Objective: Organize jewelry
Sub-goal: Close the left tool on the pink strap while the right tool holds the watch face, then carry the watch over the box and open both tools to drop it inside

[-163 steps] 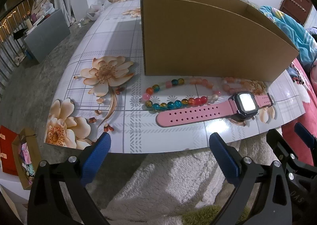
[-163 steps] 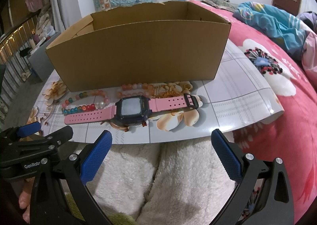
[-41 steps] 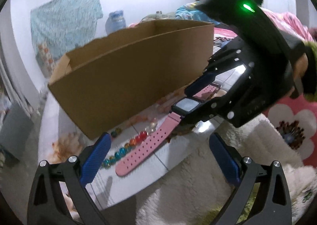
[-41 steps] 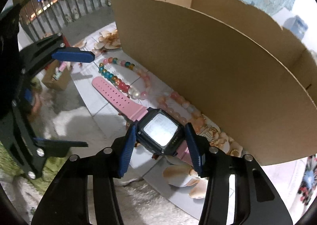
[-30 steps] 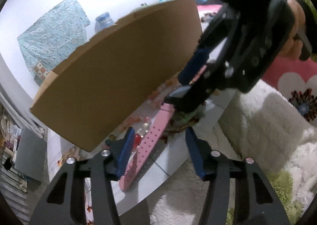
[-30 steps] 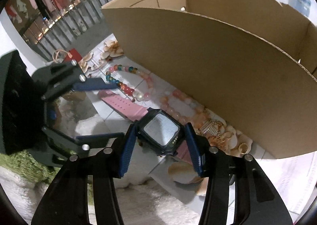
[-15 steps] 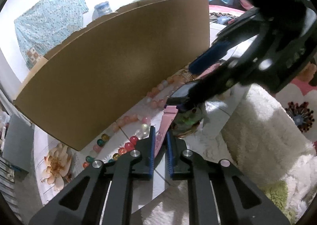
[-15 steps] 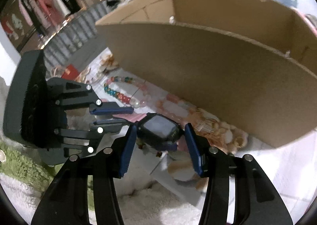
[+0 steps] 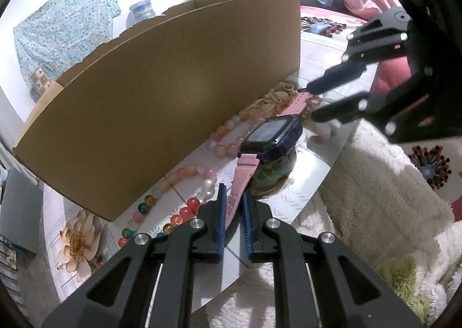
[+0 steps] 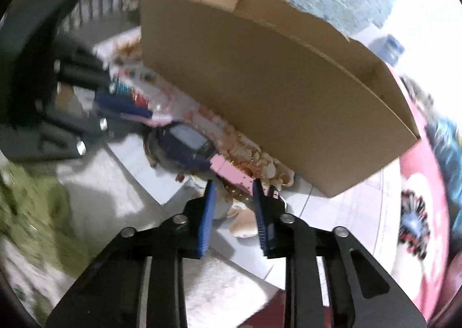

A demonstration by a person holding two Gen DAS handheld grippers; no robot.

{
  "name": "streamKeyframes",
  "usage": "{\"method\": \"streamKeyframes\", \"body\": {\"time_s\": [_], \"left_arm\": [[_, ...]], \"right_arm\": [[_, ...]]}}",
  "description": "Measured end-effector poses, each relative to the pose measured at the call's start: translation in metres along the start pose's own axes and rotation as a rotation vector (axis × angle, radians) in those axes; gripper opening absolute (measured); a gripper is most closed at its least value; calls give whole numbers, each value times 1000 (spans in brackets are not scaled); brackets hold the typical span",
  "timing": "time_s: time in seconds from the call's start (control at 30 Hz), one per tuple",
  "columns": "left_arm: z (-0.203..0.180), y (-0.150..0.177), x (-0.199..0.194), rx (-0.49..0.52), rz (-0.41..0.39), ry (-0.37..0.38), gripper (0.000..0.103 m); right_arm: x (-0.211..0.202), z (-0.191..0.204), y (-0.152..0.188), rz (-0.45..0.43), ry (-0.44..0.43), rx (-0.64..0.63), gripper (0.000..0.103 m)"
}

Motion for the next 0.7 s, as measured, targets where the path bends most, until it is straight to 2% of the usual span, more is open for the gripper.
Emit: {"method": "streamKeyframes", "body": {"time_s": [0.13,0.47,0.6,0.7], "left_arm": [[-1,1,0,5,-2,0,10],[-3,2,-1,15,-8,-6,10],[-4,3,-1,8,-14,-6,8],[-4,1,-4,4,-31,-17,5]], "right_arm": [[5,2,-4,-12,59,-39,15],[18,14,-6,-23,177,-124,14],[17,19,-9,-51,225,-127,4],[15,23,-10,-81,274,-118,1]]}}
Point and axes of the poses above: each gripper's, at about its wrist camera, not at the fingertips, and x roughly the way its jaws point, z to its left, y to its underside, the point moved 5 cm from there along x, roughly the way its jaws point, and after that the axes turned 8 degrees about z, right-handed, at the moved point
